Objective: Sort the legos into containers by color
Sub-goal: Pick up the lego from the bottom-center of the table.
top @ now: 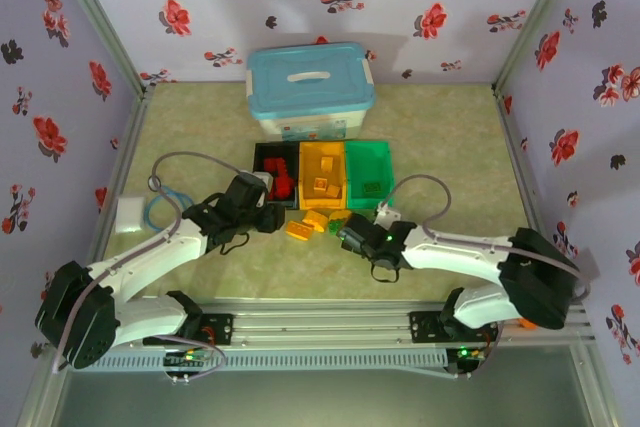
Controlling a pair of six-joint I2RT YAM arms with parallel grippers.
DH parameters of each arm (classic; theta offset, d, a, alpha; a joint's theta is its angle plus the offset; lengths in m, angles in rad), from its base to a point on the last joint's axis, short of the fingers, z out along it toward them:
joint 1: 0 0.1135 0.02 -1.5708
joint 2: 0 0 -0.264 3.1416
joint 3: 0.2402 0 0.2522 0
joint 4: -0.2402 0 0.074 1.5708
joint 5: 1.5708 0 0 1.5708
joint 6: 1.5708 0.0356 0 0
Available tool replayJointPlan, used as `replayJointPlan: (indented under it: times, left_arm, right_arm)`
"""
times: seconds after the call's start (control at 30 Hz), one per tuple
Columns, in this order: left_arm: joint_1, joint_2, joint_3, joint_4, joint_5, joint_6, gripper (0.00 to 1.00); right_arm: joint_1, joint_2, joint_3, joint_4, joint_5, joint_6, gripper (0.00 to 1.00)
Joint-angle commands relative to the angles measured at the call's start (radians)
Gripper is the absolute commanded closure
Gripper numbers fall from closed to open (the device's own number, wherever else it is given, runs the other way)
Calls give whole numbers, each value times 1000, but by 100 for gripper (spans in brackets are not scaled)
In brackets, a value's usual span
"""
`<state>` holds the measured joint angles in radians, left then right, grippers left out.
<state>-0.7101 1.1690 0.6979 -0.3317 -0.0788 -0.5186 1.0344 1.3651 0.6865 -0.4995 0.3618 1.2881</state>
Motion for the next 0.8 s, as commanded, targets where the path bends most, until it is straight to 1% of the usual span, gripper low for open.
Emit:
replayJointPlan:
  times: [0.0,0.23,0.37,0.6,0.67,0.7,0.77]
  left_arm:
    - [9,-21,-14,11,-22,-13,49]
    - [24,-53,-38,3,-25,-13,49]
    - [29,-69,-53,6,-24,-17,50]
    - [35,-72,-61,10,-22,-15,50]
    - [37,-72,-62,12,-24,-15,50]
    - [38,-73,-63,14,-23,-15,50]
    - [38,-71,-65,13,-22,-15,50]
  right_arm:
    - [7,44,54,-46,21,46,9]
    - [7,136,117,-78,32,49,11]
    - [8,167,110,-85,29,82,17]
    - [8,195,100,-73,31,86,24]
    - [9,210,99,-63,23,80,30]
    - [10,216,100,-58,18,77,36]
    - [10,221,104,-56,10,71,44]
